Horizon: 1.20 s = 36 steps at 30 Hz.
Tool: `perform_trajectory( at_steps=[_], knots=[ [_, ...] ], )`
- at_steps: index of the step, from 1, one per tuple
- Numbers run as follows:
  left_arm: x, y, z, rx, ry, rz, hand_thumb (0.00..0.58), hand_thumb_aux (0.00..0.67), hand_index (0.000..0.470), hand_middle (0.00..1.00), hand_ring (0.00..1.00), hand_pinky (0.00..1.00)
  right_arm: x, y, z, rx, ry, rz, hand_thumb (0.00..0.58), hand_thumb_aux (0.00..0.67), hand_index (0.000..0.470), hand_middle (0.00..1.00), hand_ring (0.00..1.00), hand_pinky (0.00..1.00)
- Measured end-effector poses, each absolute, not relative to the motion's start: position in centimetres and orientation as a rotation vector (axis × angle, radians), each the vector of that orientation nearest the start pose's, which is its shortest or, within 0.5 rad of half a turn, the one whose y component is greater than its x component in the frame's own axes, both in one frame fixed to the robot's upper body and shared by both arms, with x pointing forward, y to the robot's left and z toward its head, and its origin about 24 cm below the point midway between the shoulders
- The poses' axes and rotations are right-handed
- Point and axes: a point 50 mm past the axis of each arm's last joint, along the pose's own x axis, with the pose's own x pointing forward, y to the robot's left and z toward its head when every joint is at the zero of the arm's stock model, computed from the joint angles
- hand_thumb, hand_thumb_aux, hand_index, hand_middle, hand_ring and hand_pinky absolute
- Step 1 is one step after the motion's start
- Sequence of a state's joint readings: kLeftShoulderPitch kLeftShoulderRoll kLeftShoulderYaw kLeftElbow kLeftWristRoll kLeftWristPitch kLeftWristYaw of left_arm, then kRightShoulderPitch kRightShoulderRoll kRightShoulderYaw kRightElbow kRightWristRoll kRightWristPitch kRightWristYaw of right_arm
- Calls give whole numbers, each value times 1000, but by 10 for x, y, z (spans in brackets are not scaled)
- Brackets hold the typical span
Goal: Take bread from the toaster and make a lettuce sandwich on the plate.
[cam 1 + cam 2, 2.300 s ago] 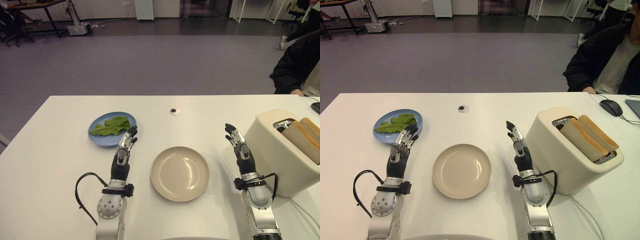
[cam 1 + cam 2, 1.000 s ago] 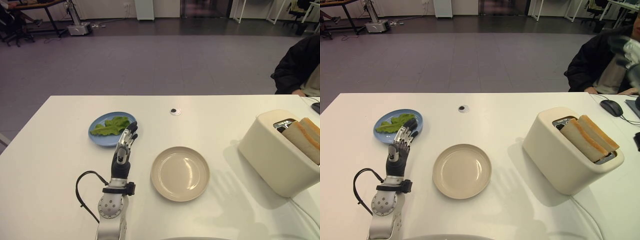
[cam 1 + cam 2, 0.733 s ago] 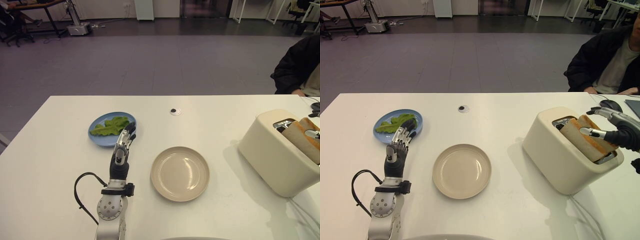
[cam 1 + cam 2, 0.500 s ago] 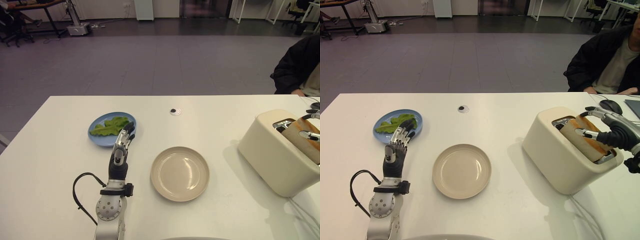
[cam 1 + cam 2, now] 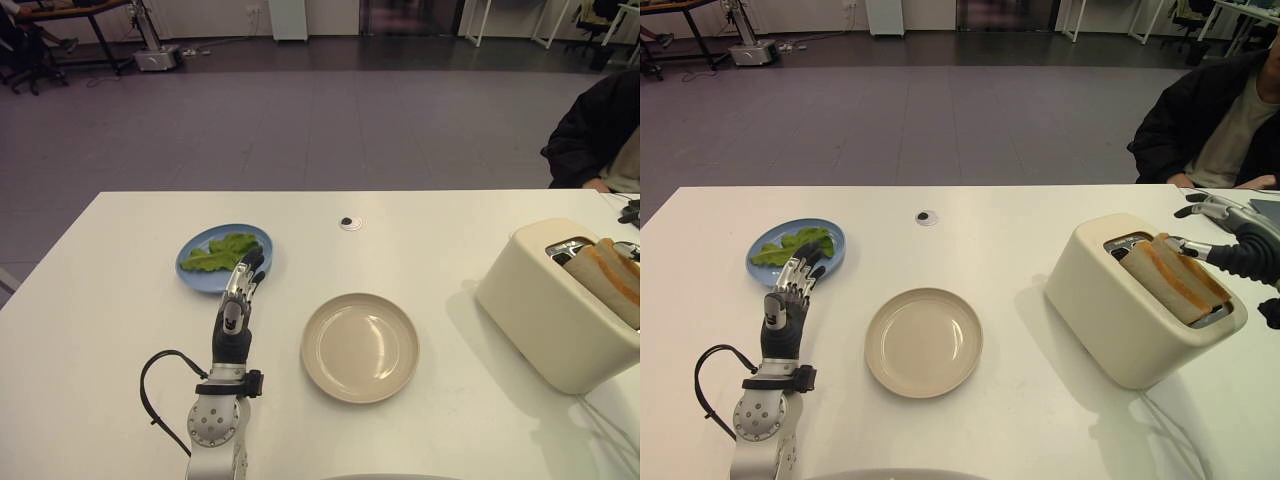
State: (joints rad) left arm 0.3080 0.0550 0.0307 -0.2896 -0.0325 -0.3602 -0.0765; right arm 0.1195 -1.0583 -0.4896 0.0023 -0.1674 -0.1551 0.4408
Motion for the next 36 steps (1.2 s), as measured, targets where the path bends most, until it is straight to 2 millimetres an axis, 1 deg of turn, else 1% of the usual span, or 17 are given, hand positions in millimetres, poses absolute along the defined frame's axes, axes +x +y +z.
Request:
perform_trajectory(
  at_steps=[4, 6, 10, 13, 14, 15, 16, 17, 24, 27, 29, 30, 32, 34, 35, 36],
  knots=[
    [186, 176, 80, 72, -358, 13, 0, 0, 0, 0, 0, 0, 219, -365, 200, -1287, 97, 42, 410, 307, 216, 0, 0, 0],
    [186, 176, 81, 72, -360, 13, 0, 0, 0, 0, 0, 0, 220, -367, 195, -1295, 124, 47, 436, 336, 236, 0, 0, 0],
    [186, 176, 82, 73, -363, 13, 0, 0, 0, 0, 0, 0, 220, -373, 187, -1308, 167, 42, 441, 342, 240, 0, 0, 0],
    [186, 176, 82, 72, -365, 14, 0, 0, 0, 0, 0, 0, 219, -374, 185, -1314, 174, 40, 466, 373, 262, 0, 0, 0],
    [186, 176, 82, 72, -366, 14, 0, 0, 0, 0, 0, 0, 219, -374, 185, -1314, 174, 40, 494, 413, 289, 0, 0, 0],
    [185, 176, 83, 72, -367, 14, 0, 0, 0, 0, 0, 0, 220, -374, 185, -1314, 172, 40, 527, 468, 328, 0, 0, 0],
    [185, 176, 83, 71, -368, 15, 0, 0, 0, 0, 0, 0, 220, -373, 186, -1317, 166, 44, 568, 575, 404, 0, 0, 0],
    [185, 176, 83, 70, -369, 15, 0, 0, 0, 0, 0, 0, 220, -371, 186, -1319, 159, 48, 580, 670, 470, 0, 0, 0],
    [185, 176, 83, 69, -370, 17, 0, 0, 0, 0, 0, 0, 222, -365, 191, -1318, 121, 57, 580, 670, 470, 0, 0, 0],
    [185, 177, 84, 70, -371, 18, 0, 0, 0, 0, 0, 0, 226, -358, 204, -1240, 27, 19, 580, 670, 470, 0, 0, 0],
    [185, 177, 84, 70, -371, 19, 0, 0, 0, 0, 0, 0, 228, -352, 223, -1175, -76, -19, 580, 670, 470, 0, 0, 0],
    [185, 177, 84, 71, -371, 22, 0, 0, 0, 0, 0, 0, 228, -350, 230, -1145, -106, -35, 580, 670, 470, 0, 0, 0],
    [185, 178, 83, 71, -370, 25, 0, 0, 0, 0, 0, 0, 229, -347, 237, -1076, -144, -46, 580, 670, 470, 0, 0, 0],
    [185, 177, 83, 68, -371, 27, 0, 0, 0, 0, 0, 0, 231, -333, 261, -995, -283, -44, 580, 670, 470, 0, 0, 0],
    [185, 177, 83, 67, -371, 29, 0, 0, 0, 0, 0, 0, 230, -329, 272, -972, -337, -50, 580, 670, 470, 0, 0, 0],
    [185, 177, 83, 65, -371, 31, 0, 0, 0, 0, 0, 0, 230, -327, 278, -955, -360, -59, 580, 670, 470, 0, 0, 0]
  ],
)
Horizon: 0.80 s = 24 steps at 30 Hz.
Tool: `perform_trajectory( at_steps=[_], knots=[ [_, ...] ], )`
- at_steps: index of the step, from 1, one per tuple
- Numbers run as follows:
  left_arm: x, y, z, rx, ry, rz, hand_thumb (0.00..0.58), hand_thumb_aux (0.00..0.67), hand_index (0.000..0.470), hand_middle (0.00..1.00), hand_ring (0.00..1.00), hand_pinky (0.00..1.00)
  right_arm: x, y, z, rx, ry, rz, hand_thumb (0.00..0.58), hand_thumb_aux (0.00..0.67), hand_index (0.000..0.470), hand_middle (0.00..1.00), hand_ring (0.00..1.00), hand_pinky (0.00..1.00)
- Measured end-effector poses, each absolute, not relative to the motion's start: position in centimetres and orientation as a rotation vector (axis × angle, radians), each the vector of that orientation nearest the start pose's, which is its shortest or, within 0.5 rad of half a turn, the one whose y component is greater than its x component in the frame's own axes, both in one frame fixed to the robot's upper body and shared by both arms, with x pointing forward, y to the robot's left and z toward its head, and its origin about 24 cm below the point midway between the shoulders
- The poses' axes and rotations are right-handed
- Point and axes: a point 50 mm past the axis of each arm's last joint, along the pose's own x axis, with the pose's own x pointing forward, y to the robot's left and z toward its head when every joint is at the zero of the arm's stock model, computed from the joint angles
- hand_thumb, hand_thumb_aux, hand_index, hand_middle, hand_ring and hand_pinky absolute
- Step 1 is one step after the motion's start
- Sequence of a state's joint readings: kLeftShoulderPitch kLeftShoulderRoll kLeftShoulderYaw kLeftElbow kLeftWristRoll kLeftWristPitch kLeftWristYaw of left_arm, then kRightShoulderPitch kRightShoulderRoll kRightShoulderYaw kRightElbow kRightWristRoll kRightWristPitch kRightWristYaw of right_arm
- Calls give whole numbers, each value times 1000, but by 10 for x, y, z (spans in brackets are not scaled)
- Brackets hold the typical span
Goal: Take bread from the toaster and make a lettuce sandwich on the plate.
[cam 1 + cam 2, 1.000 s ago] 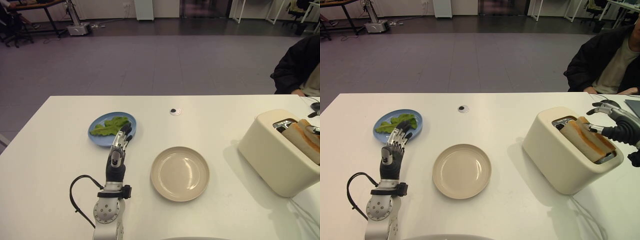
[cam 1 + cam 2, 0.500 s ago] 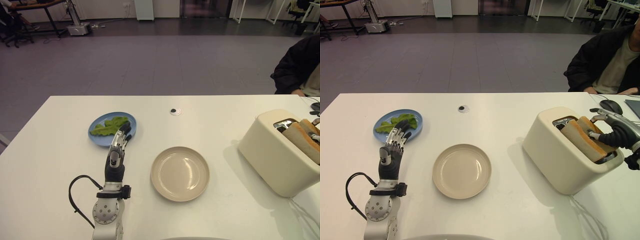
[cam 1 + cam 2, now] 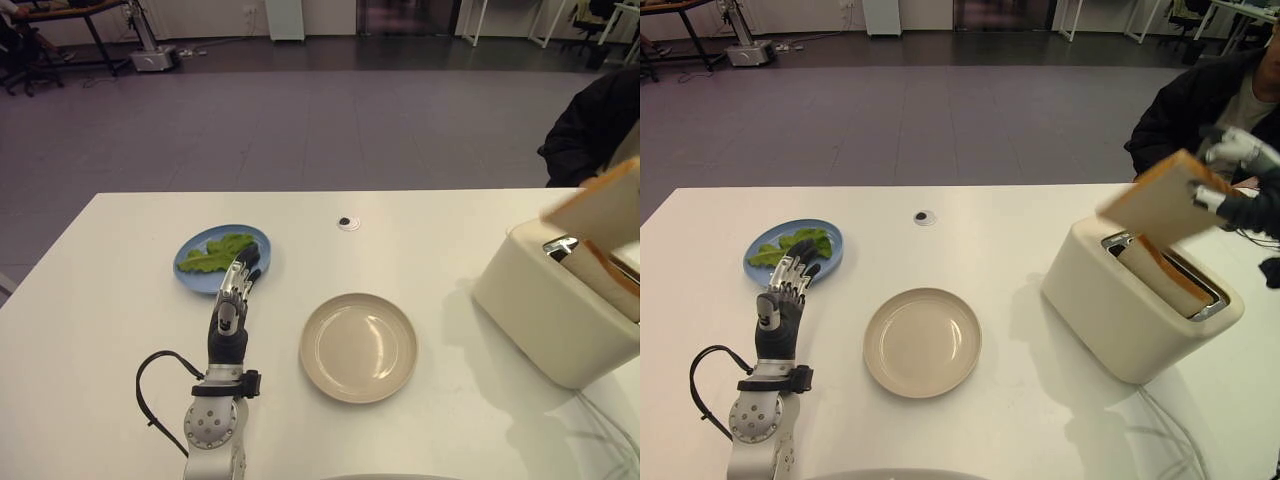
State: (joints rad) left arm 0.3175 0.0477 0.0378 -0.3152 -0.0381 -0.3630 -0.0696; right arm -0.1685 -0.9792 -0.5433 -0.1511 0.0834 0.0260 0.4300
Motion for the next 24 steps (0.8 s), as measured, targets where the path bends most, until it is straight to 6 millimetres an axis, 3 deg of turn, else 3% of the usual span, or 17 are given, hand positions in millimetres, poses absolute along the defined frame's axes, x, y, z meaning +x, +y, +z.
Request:
perform_trajectory(
  at_steps=[10, 15, 16, 18, 21, 24],
  knots=[
    [185, 173, 83, 53, -372, 32, 0, 0, 0, 0, 0, 0, 233, -319, 288, -783, -432, -44, 580, 670, 470, 0, 0, 0],
    [185, 171, 83, 50, -380, 29, 0, 0, 0, 0, 0, 0, 235, -249, 285, -444, -534, 274, 580, 670, 470, 0, 0, 0],
    [185, 171, 84, 50, -382, 28, 0, 0, 0, 0, 0, 0, 235, -225, 277, -343, -516, 389, 580, 670, 470, 0, 0, 0],
    [186, 171, 84, 51, -383, 27, 0, 0, 0, 0, 0, 0, 237, -204, 263, -246, -461, 478, 580, 670, 470, 0, 0, 0],
    [187, 170, 84, 49, -387, 21, 0, 0, 0, 0, 0, 0, 238, -158, 208, -89, -217, 666, 580, 670, 470, 0, 0, 0],
    [187, 170, 84, 48, -387, 20, 0, 0, 0, 0, 0, 0, 229, -128, 160, -24, -13, 779, 580, 670, 470, 0, 0, 0]
  ],
)
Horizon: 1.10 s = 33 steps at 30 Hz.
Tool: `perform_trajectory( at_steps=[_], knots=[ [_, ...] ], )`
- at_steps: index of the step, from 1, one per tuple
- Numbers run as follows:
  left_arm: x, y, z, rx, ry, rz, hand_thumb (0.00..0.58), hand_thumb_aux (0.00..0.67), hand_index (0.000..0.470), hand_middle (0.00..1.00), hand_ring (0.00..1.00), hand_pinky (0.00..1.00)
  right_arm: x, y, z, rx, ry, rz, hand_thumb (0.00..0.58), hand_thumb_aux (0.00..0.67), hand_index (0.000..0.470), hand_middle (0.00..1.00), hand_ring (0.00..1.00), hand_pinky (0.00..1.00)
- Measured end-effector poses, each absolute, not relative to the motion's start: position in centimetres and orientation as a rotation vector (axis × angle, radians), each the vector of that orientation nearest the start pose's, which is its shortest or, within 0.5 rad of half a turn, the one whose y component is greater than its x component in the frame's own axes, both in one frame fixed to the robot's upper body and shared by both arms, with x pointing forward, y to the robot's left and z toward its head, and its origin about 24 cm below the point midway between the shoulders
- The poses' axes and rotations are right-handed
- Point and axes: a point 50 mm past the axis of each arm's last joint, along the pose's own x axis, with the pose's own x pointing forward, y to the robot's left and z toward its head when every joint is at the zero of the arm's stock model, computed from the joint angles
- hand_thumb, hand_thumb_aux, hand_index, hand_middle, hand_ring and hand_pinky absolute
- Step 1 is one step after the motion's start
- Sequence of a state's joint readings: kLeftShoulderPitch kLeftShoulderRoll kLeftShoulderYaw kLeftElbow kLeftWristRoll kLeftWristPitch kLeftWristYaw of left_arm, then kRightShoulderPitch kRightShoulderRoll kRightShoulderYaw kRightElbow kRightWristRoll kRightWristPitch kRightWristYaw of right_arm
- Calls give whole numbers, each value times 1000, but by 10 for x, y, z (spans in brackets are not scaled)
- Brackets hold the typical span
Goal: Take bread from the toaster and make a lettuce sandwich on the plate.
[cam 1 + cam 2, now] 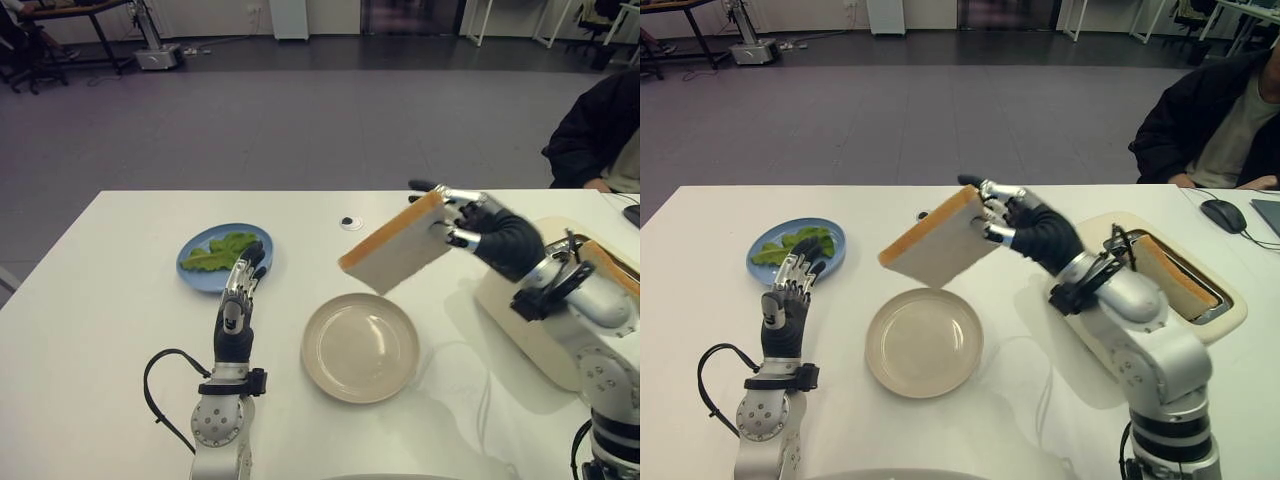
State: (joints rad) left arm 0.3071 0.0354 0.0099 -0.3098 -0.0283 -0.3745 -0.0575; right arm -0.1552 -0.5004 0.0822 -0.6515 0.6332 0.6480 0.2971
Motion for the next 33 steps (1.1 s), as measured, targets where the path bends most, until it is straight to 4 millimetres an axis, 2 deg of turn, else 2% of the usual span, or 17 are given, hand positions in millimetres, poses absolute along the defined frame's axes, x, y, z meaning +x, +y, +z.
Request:
perform_trajectory(
  at_steps=[2, 6, 10, 16, 17, 18, 19, 21, 26, 33],
  knots=[
    [186, 170, 84, 48, -385, 21, 0, 0, 0, 0, 0, 0, 225, -121, 131, -14, 113, 799, 580, 670, 470, 0, 0, 0],
    [186, 169, 84, 49, -386, 22, 0, 0, 0, 0, 0, 0, 227, -126, 108, -63, 202, 770, 580, 670, 470, 0, 0, 0],
    [186, 169, 84, 51, -385, 22, 0, 0, 0, 0, 0, 0, 215, -118, 87, -94, 273, 825, 580, 670, 470, 0, 0, 0],
    [186, 169, 84, 50, -386, 22, 0, 0, 0, 0, 0, 0, 218, -119, 80, -183, 255, 822, 580, 670, 470, 0, 0, 0],
    [186, 168, 84, 48, -386, 22, 0, 0, 0, 0, 0, 0, 218, -119, 78, -196, 255, 820, 571, 589, 413, 0, 0, 0],
    [186, 168, 84, 47, -386, 22, 0, 0, 0, 0, 0, 0, 221, -121, 76, -214, 256, 806, 343, 242, 170, 0, 0, 0],
    [186, 168, 84, 46, -386, 22, 0, 0, 0, 0, 0, 0, 222, -122, 74, -227, 256, 796, 0, 0, 0, 0, 0, 0],
    [186, 168, 84, 43, -386, 24, 0, 0, 0, 0, 0, 0, 227, -125, 72, -272, 235, 763, 0, 0, 0, 0, 0, 0],
    [185, 168, 84, 40, -384, 27, 0, 0, 0, 0, 0, 0, 233, -120, 80, -290, 152, 731, 0, 0, 0, 0, 0, 0],
    [184, 168, 86, 43, -389, 28, 0, 0, 0, 0, 0, 0, 244, -127, 110, -291, -2, 639, 0, 0, 0, 0, 0, 0]
  ],
)
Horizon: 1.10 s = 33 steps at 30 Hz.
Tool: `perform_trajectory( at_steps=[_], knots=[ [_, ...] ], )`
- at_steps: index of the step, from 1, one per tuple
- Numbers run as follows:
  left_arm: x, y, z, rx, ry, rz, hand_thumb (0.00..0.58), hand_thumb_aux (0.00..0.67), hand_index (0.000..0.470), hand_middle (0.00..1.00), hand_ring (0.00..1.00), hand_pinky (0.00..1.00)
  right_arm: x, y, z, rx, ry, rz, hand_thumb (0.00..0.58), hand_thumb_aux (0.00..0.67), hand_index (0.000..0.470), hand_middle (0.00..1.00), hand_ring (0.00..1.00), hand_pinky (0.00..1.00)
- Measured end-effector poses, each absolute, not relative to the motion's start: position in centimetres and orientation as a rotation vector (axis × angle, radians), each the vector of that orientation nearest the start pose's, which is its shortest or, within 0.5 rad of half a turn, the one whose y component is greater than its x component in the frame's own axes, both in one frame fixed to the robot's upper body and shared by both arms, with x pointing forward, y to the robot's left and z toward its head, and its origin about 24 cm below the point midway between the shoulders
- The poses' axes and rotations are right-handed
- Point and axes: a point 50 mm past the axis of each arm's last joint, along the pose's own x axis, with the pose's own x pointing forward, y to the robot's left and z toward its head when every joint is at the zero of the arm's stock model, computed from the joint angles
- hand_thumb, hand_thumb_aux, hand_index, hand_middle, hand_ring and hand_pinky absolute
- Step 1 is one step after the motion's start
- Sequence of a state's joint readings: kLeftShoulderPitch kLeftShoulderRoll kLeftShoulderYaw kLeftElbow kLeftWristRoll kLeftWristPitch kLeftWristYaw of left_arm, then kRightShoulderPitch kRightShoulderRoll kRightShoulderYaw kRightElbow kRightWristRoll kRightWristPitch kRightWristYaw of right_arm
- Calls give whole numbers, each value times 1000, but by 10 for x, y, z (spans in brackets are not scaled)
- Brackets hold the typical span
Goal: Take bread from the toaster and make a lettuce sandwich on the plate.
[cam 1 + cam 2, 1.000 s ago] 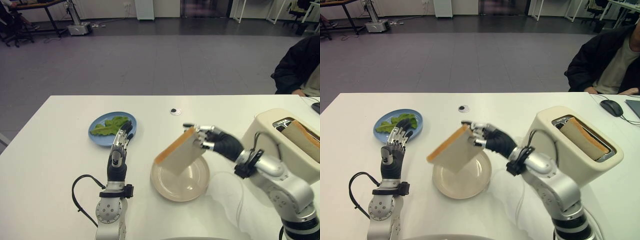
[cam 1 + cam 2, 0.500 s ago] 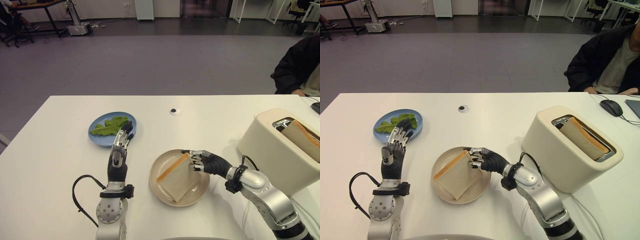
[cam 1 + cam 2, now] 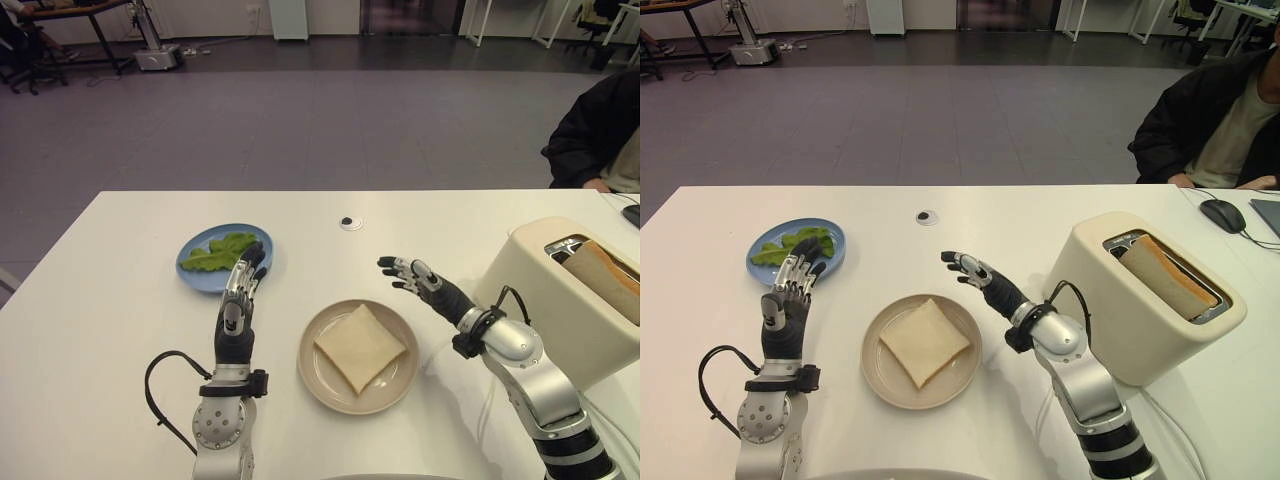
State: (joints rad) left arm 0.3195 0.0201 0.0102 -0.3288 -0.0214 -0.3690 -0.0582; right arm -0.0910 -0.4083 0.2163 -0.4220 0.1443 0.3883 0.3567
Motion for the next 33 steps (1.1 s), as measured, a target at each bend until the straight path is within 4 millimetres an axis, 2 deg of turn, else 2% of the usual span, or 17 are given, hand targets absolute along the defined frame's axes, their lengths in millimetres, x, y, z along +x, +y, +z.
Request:
perform_trajectory(
  at_steps=[4, 6, 10, 13, 18, 21, 23, 25, 28, 29, 31, 33],
  knots=[
    [184, 169, 87, 46, -391, 27, 0, 0, 0, 0, 0, 0, 246, -132, 121, -335, -77, 591, 0, 0, 0, 0, 0, 0],
    [185, 170, 87, 56, -388, 24, 0, 0, 0, 0, 0, 0, 243, -128, 134, -311, -180, 584, 0, 0, 0, 0, 0, 0],
    [200, 187, 97, 159, -396, 26, 0, 0, 0, 0, 0, 0, 237, -126, 154, -239, -359, 532, 0, 0, 0, 0, 0, 0],
    [227, 205, 114, 295, -406, 34, 0, 0, 0, 0, 0, 0, 232, -126, 155, -172, -412, 485, 0, 0, 0, 0, 0, 0],
    [291, 250, 148, 725, -355, 83, 0, 0, 0, 0, 0, 0, 223, -127, 141, -54, -389, 423, 0, 0, 0, 0, 0, 0],
    [322, 268, 149, 975, -260, 113, 0, 0, 0, 0, 0, 0, 219, -126, 134, -21, -367, 407, 0, 0, 0, 0, 0, 0],
    [348, 284, 144, 1208, -135, 144, 0, 0, 0, 0, 0, 0, 213, -123, 126, 6, -342, 404, 0, 0, 0, 0, 0, 0],
    [362, 293, 139, 1376, -32, 145, 9, 5, 4, 0, 0, 0, 209, -121, 121, 29, -321, 397, 0, 0, 0, 0, 0, 0],
    [370, 300, 125, 1528, 114, 99, 71, 42, 29, 0, 0, 0, 207, -120, 118, 41, -314, 385, 0, 0, 0, 0, 0, 0],
    [370, 302, 118, 1567, 159, 77, 116, 71, 50, 0, 0, 0, 206, -120, 117, 43, -313, 380, 0, 0, 0, 0, 0, 0],
    [367, 305, 106, 1615, 224, 38, 328, 229, 160, 0, 0, 0, 205, -120, 117, 47, -313, 372, 0, 0, 0, 0, 0, 0],
    [365, 305, 98, 1631, 262, 13, 387, 284, 199, 0, 0, 0, 205, -120, 117, 47, -314, 372, 0, 0, 0, 0, 0, 0]
  ],
)
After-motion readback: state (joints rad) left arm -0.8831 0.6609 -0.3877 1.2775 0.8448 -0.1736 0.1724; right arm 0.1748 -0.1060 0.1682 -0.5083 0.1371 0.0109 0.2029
